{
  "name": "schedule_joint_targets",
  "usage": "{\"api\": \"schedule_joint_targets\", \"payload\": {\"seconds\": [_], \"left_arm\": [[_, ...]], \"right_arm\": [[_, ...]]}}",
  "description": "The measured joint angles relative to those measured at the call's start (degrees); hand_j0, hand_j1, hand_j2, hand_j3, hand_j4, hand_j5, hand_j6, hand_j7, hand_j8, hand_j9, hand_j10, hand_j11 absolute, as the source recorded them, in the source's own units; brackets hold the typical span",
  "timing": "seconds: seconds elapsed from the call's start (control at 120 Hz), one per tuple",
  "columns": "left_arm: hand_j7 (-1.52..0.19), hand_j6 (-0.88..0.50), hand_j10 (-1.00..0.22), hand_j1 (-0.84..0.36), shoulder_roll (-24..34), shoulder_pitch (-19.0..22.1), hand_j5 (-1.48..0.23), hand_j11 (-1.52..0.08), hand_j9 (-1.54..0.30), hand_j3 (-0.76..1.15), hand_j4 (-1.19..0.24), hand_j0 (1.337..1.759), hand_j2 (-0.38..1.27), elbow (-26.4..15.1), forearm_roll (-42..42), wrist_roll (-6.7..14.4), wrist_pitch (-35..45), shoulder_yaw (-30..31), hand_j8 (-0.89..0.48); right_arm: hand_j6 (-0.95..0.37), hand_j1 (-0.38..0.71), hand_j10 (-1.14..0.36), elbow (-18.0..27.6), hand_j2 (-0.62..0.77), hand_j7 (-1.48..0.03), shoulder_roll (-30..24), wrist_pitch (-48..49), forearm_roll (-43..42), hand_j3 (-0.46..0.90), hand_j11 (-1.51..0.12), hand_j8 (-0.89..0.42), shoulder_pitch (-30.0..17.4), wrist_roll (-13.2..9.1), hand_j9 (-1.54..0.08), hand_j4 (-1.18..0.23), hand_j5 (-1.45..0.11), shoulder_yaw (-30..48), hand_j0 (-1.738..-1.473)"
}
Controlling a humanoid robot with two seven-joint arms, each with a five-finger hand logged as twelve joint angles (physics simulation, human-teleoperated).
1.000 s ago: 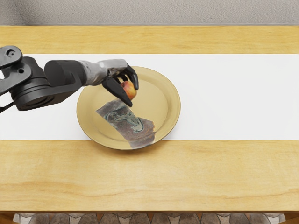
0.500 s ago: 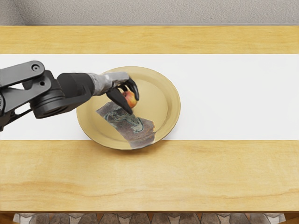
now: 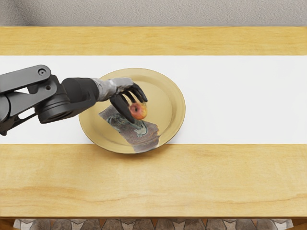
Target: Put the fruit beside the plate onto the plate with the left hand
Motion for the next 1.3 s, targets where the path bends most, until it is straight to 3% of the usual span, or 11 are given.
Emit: {"api": "schedule_joint_targets", "payload": {"seconds": [0.25,0.475,0.775,0.908,1.058,1.3], "left_arm": [[-0.42,-0.31,-0.32,-0.03,1.86,-0.01,-0.42,-0.42,-0.42,0.00,-0.36,1.658,0.07,-0.25,-0.44,0.00,0.05,-1.41,-0.30],[-0.37,-0.28,-0.28,0.02,8.34,2.13,-0.36,-0.37,-0.37,0.00,-0.29,1.658,0.06,-2.75,-5.25,0.00,-0.97,-8.68,-0.28],[-0.34,-0.27,-0.27,0.03,11.03,18.24,-0.34,-0.34,-0.34,0.00,-0.27,1.658,0.05,-3.56,-17.36,0.00,-20.23,-32.29,-0.27],[-0.35,-0.27,-0.27,0.03,11.25,29.42,-0.35,-0.35,-0.35,0.00,-0.27,1.658,0.05,-2.52,-23.73,0.00,-29.26,-43.91,-0.27],[-0.35,-0.27,-0.27,0.03,11.18,35.37,-0.35,-0.35,-0.35,0.00,-0.27,1.658,0.05,0.55,-30.15,0.00,-32.37,-52.50,-0.27],[-0.35,-0.27,-0.27,0.03,10.62,38.12,-0.35,-0.35,-0.35,0.00,-0.27,1.658,0.06,10.73,-38.70,0.00,-33.24,-57.02,-0.27]], "right_arm": [[-0.04,-0.30,-0.04,0.01,-0.01,-0.05,0.00,0.00,-0.01,0.00,-0.05,-0.04,0.00,0.00,-0.05,-0.04,-0.05,0.00,-1.658],[-0.04,-0.30,-0.04,0.00,-0.01,-0.05,0.00,0.00,0.00,0.00,-0.05,-0.04,0.00,0.00,-0.05,-0.04,-0.05,0.00,-1.658],[-0.04,-0.30,-0.04,0.00,-0.01,-0.05,0.00,0.00,0.00,0.00,-0.05,-0.04,0.00,0.00,-0.05,-0.04,-0.05,0.00,-1.658],[-0.04,-0.30,-0.04,0.01,-0.01,-0.05,0.00,0.00,0.00,0.00,-0.05,-0.04,0.00,0.00,-0.05,-0.04,-0.05,0.00,-1.658],[-0.04,-0.30,-0.04,0.01,-0.01,-0.05,0.00,0.00,0.00,0.00,-0.05,-0.04,0.00,0.00,-0.05,-0.04,-0.05,0.00,-1.658],[-0.04,-0.30,-0.04,0.00,-0.01,-0.05,0.00,0.00,0.00,0.00,-0.05,-0.04,0.00,0.00,-0.05,-0.04,-0.05,0.00,-1.658]]}}
